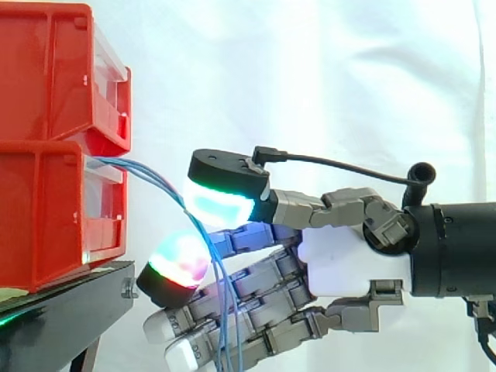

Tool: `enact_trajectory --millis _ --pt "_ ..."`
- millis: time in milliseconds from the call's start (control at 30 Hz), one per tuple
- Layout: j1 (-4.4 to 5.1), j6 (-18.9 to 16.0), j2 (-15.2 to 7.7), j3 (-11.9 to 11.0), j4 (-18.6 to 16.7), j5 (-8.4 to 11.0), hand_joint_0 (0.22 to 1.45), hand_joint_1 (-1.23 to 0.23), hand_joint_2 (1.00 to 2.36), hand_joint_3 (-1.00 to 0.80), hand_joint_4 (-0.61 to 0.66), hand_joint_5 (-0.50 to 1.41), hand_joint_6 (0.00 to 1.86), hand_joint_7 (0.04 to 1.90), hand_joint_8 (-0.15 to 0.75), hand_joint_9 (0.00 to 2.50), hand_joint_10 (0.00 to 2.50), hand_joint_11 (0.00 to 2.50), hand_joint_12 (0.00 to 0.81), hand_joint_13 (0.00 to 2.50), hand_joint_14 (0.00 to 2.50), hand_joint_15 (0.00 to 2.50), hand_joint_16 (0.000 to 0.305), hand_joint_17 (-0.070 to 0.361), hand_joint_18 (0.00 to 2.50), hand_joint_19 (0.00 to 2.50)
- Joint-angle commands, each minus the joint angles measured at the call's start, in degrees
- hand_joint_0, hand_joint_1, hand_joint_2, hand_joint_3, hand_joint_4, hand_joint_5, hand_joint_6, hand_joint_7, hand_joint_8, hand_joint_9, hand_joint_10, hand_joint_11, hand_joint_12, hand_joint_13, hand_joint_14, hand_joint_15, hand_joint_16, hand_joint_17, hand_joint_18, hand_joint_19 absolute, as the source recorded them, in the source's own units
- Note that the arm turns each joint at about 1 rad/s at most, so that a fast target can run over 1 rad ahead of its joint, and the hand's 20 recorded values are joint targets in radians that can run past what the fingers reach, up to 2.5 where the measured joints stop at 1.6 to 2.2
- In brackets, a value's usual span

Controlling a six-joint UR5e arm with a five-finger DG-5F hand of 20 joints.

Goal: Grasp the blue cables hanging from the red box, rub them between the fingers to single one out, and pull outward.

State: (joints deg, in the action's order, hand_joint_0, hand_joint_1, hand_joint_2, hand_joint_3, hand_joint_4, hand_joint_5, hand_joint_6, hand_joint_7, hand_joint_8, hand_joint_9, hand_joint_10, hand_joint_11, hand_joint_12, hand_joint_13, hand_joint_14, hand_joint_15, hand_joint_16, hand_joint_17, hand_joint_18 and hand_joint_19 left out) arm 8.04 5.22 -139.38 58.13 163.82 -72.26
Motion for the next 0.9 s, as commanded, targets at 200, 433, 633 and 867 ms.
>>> enact_trajectory --millis 200,433,633,867 --pt "-0.39 0.5 0.3 -1.9 4.5 -0.51 0.63 -0.59 1.01 -0.37 0.19 -0.12 0.70 0.99 0.276 0.77 0.01 0.32 0.341 0.74 0.01 0.37 0.039 0.089 0.54 0.27" --pt "-0.83 1.6 1.8 -1.8 5.3 -0.42 0.61 -0.58 1.02 -0.22 0.17 -0.17 0.86 0.86 0.275 0.73 0.01 0.38 0.343 0.74 0.02 0.40 0.041 0.092 0.55 0.30" --pt "-1.10 2.6 3.2 -1.8 7.9 -0.25 0.61 -0.66 1.01 -0.20 0.19 -0.18 0.91 0.79 0.292 0.72 0.01 0.42 0.359 0.75 0.02 0.41 0.045 0.101 0.58 0.28" --pt "-1.19 4.3 4.9 -1.8 10.4 -0.25 0.65 -0.76 1.01 -0.24 0.11 -0.19 0.93 0.81 0.274 0.70 0.01 0.46 0.345 0.75 0.02 0.43 0.043 0.096 0.59 0.31"
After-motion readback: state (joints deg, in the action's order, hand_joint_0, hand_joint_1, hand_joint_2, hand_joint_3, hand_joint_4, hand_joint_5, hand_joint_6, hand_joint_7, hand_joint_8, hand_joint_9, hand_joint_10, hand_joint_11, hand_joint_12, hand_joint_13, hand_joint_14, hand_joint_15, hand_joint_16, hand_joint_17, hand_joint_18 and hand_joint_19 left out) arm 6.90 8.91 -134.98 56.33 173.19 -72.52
